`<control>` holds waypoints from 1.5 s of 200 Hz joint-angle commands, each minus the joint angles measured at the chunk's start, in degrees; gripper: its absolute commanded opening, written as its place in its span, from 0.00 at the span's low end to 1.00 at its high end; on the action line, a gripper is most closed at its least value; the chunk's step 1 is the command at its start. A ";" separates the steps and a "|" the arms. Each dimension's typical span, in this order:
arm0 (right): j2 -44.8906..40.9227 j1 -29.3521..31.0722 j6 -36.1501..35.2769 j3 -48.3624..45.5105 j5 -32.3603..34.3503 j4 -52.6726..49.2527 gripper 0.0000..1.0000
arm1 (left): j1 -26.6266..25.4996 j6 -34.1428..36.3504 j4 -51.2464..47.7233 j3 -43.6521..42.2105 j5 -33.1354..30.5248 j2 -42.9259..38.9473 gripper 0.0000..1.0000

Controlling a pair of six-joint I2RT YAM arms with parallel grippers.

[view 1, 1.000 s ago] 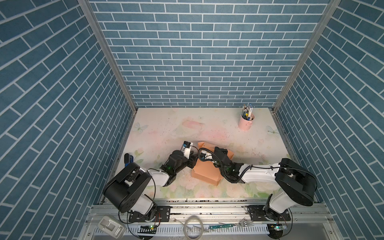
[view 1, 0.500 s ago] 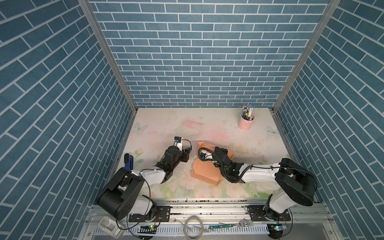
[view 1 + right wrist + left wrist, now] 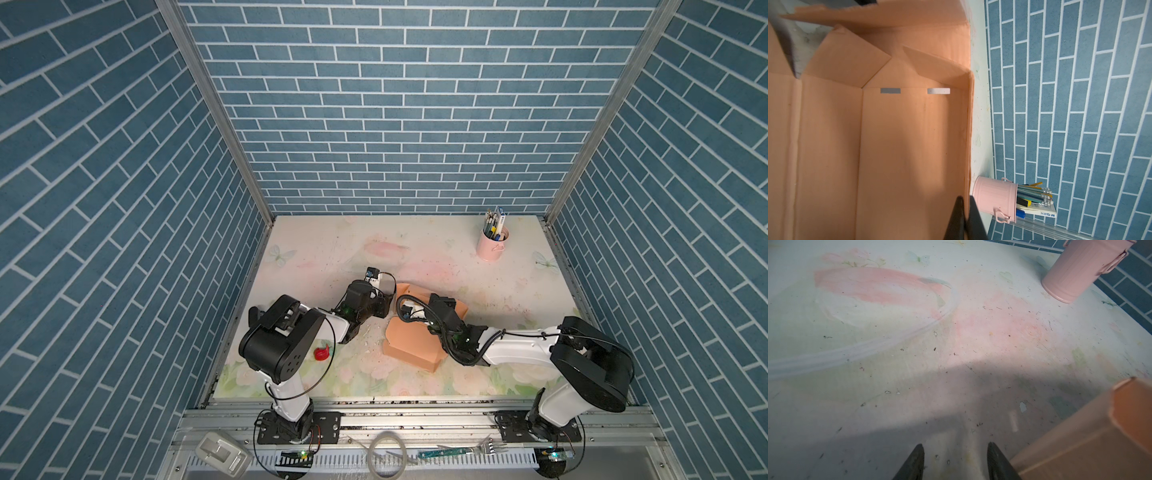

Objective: Fold the paper box

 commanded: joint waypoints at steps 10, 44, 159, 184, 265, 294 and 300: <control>0.42 0.04 -0.15 0.69 -0.50 -3.54 0.06 | -0.05 1.42 4.01 -1.00 4.21 -0.21 0.50; 1.40 0.06 -1.11 1.49 0.10 -4.47 0.06 | -0.38 1.00 6.64 -2.81 5.70 -1.00 0.50; 1.79 0.49 -3.82 1.19 1.74 -2.11 0.06 | -3.33 -0.35 11.59 -7.34 5.13 -3.26 0.50; 1.72 0.88 -4.49 0.62 2.33 -0.58 0.06 | -3.91 -0.49 12.60 -8.33 4.86 -3.65 0.50; 0.95 1.20 -3.56 -0.13 2.81 -0.15 0.06 | -5.23 -1.80 15.27 -11.56 5.36 -6.41 0.50; 0.48 1.29 -3.13 -0.46 2.79 -0.48 0.06 | -5.27 -1.83 16.26 -11.70 6.23 -5.99 0.51; 0.44 1.38 -3.16 -0.51 2.75 -0.51 0.06 | -5.23 -1.76 16.50 -11.64 6.41 -5.78 0.51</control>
